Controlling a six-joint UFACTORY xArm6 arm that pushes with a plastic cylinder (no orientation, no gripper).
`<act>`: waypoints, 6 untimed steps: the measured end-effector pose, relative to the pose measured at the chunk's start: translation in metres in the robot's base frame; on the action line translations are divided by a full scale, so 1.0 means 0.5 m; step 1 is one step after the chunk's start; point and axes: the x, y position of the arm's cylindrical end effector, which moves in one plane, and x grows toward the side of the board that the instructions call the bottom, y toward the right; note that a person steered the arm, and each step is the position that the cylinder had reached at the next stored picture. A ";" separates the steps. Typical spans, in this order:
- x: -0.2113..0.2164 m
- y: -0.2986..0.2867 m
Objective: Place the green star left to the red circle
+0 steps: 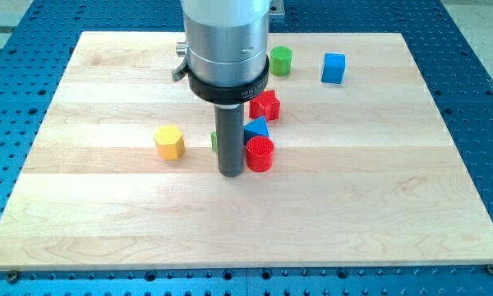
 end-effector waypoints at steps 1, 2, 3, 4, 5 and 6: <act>0.043 0.053; 0.003 0.095; -0.053 0.046; -0.063 0.009; -0.063 -0.025; 0.040 -0.037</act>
